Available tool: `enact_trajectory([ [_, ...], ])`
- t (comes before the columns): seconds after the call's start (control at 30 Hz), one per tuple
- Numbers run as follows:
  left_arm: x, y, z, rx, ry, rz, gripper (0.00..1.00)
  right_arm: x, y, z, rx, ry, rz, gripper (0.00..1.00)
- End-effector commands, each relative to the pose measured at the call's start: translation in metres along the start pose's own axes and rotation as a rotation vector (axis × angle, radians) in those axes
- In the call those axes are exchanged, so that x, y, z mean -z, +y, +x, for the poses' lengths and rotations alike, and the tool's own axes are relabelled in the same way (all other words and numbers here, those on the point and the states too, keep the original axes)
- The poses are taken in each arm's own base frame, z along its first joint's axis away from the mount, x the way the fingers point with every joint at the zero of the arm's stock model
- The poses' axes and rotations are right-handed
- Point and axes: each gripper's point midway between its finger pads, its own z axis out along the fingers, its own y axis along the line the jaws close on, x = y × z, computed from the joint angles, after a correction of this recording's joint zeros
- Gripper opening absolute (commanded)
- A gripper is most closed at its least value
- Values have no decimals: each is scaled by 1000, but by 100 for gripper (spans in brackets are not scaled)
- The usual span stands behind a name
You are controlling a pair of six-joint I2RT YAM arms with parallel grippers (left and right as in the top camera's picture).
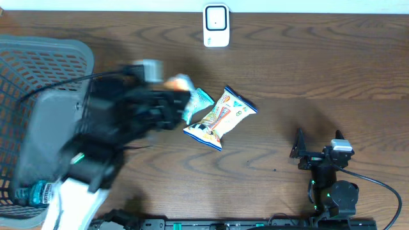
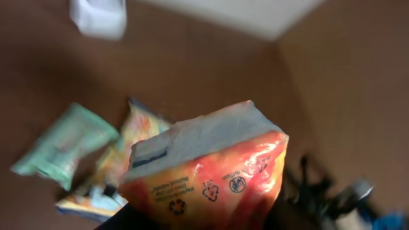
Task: Scan the item barcode
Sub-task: 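Lift the orange packet out and drop it near the other items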
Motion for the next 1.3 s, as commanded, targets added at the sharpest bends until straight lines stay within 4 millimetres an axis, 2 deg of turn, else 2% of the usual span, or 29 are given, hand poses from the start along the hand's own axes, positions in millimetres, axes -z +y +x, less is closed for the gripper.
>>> enact_trajectory([
  [0.0,-62,-1,45,-129,188,-70,40,0,1,1,16,2,-6,99],
  [0.1,-106,3,87,-160,332,-109,40,0,1,1,16,2,-6,99],
  [0.23,-150,12,135,-180,476,-136,40,0,1,1,16,2,-6,99],
  [0.3,-168,22,154,-181,531,-159,40,0,1,1,16,2,-6,99],
  [0.33,-181,34,169,-176,572,-183,40,0,1,1,16,2,-6,99],
  [0.47,-200,59,194,-158,646,-235,40,0,1,1,16,2,-6,99],
  [0.6,-209,76,213,-146,702,-273,40,0,1,1,16,2,-6,99],
  [0.73,-212,84,221,-143,721,-293,40,0,1,1,16,2,-6,99],
  [0.93,-213,93,216,-166,695,-342,41,0,1,1,16,2,-6,99],
  [1.0,-212,96,215,-171,691,-357,50,0,1,1,16,2,-6,99],
  [1.03,-212,96,215,-172,691,-360,58,0,1,1,16,2,-6,99],
  [1.1,-212,98,213,-178,683,-372,89,0,1,1,16,2,-6,99],
  [1.13,-211,99,211,-183,674,-382,97,0,1,1,16,2,-6,99],
  [1.17,-211,100,208,-190,667,-383,100,0,1,1,16,2,-6,99],
  [1.27,-204,97,194,-201,646,-381,98,0,1,1,16,2,-6,99],
])
